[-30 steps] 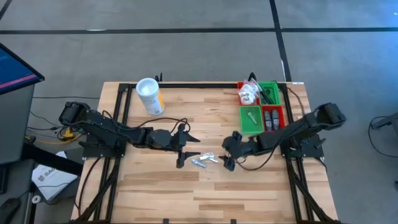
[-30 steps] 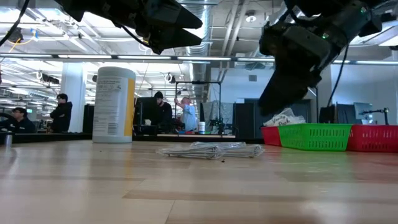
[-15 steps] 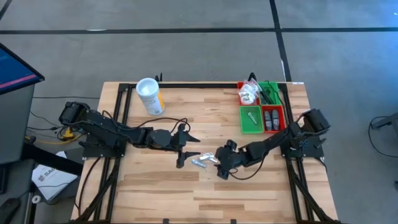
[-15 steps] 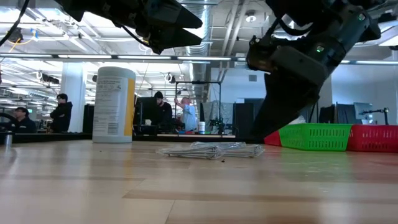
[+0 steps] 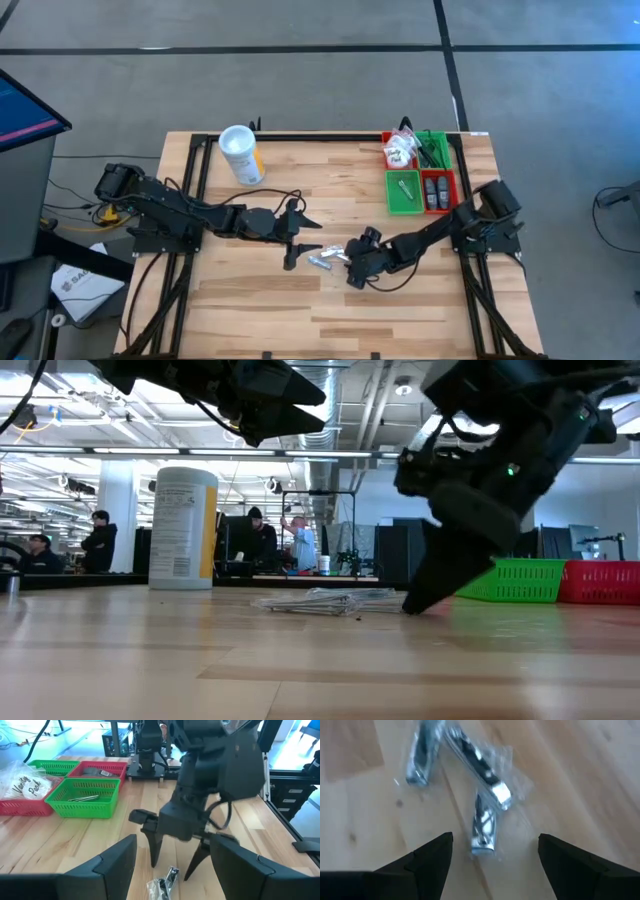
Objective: Pick & Place Travel size toiletries
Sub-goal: Put the silver nail cutter into the bottom green bin
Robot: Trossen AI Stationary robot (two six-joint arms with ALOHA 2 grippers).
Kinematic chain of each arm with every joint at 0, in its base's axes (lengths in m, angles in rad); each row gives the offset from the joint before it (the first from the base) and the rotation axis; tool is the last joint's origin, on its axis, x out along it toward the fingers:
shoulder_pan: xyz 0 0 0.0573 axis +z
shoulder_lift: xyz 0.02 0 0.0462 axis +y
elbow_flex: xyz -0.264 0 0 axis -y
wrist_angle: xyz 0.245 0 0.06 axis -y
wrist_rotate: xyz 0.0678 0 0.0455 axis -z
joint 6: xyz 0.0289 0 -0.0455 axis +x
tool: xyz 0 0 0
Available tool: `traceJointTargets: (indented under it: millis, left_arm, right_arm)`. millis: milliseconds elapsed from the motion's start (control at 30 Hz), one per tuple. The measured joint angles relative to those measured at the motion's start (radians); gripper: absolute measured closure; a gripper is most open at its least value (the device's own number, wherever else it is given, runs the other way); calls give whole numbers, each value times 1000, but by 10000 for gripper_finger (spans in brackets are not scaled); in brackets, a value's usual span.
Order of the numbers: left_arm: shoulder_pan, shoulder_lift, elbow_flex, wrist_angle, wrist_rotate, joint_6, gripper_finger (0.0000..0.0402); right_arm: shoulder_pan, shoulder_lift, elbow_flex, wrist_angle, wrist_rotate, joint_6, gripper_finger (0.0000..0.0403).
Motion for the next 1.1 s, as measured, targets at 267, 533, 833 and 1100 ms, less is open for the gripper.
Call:
traceJointTargets:
  millis: [267, 533, 833, 1100]
  left_arm:
    - [0, 0, 0, 4, 0, 1, 161]
    - [1, 0, 0, 4, 0, 1, 161]
    - [1, 0, 0, 4, 0, 0, 161]
    - [1, 0, 0, 4, 0, 1, 161]
  right_arm:
    - [0, 40, 47, -24, 1, -23, 122]
    - [0, 40, 49, -56, 4, 8, 122]
    - [-2, 40, 46, -52, 8, 8, 199]
    - [-13, 43, 45, -31, 12, 0, 324]
